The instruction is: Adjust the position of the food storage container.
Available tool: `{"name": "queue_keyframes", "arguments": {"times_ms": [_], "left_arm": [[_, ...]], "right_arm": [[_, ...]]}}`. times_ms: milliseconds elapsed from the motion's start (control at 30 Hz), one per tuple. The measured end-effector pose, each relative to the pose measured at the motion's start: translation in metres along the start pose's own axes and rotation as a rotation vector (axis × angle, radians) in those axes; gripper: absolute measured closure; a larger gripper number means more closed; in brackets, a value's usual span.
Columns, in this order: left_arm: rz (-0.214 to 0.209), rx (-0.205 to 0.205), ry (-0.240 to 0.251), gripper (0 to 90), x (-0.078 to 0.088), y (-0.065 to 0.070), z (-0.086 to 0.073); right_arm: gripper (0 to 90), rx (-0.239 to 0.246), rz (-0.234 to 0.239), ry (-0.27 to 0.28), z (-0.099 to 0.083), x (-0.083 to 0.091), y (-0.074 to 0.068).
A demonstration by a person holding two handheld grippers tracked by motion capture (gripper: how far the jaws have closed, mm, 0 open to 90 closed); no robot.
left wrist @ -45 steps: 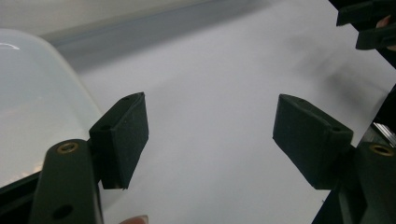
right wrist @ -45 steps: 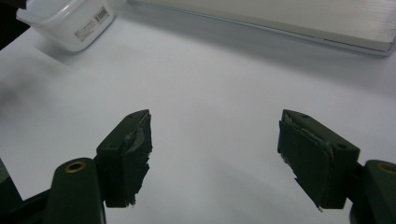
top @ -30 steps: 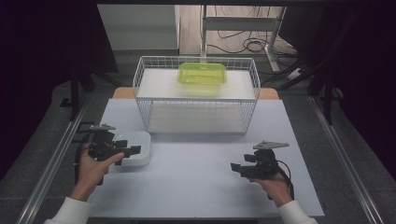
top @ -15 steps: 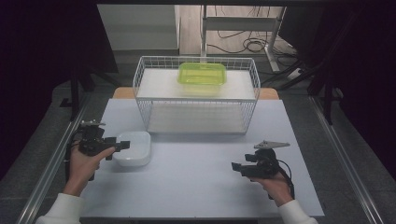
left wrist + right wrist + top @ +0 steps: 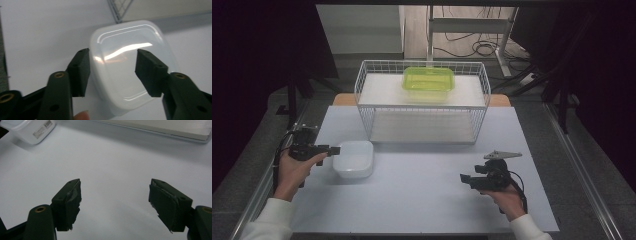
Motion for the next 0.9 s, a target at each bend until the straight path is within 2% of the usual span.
{"name": "queue_keyframes", "arguments": {"times_ms": [33,100,133,167,200,233,333,467,767,900], "left_arm": [[0.007,0.002,-0.008,51.0,-0.001,-0.003,0.0],[0.029,0.016,-0.025,59.6,-0.005,-0.012,0.001],[0.029,0.016,-0.025,61.8,-0.005,-0.012,0.001],[0.049,0.02,-0.028,61.8,-0.006,-0.017,0.002],[0.059,0.024,-0.026,65.8,-0.007,-0.021,0.002],[0.061,0.035,-0.027,71.9,-0.009,-0.025,0.002],[0.065,0.041,-0.039,80.0,-0.012,-0.029,0.0],[0.049,0.046,-0.08,88.2,-0.023,-0.035,-0.005],[0.027,0.039,-0.13,89.8,-0.033,-0.034,-0.014],[0.009,0.044,-0.13,89.8,-0.034,-0.032,-0.016]], "right_arm": [[26.2,-0.001,-0.001,-0.001,0.0,0.0,0.0],[26.2,-0.002,-0.003,-0.002,-0.001,0.0,0.001],[26.2,-0.002,-0.003,-0.002,-0.001,0.0,0.001],[26.2,-0.003,-0.002,-0.002,-0.001,0.0,0.001],[26.2,-0.002,-0.003,-0.003,-0.001,-0.001,0.002],[26.2,-0.005,-0.005,-0.006,-0.001,-0.002,0.002],[26.2,-0.007,-0.006,-0.005,-0.001,-0.001,0.002],[26.2,-0.011,-0.008,-0.003,-0.001,-0.001,0.003],[26.2,-0.015,-0.016,-0.009,-0.002,-0.002,0.004],[26.1,-0.018,-0.015,-0.006,-0.002,-0.002,0.004]]}}
Point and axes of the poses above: each handheld gripper's, and its own axes: x roughly backward along the jaws, z roughly out of its top, y roughly to its right, the point moved 8 cm from there along -x, roughly forward along the jaws, and after that the axes turned 13 degrees about -y, right-handed, at the moved point
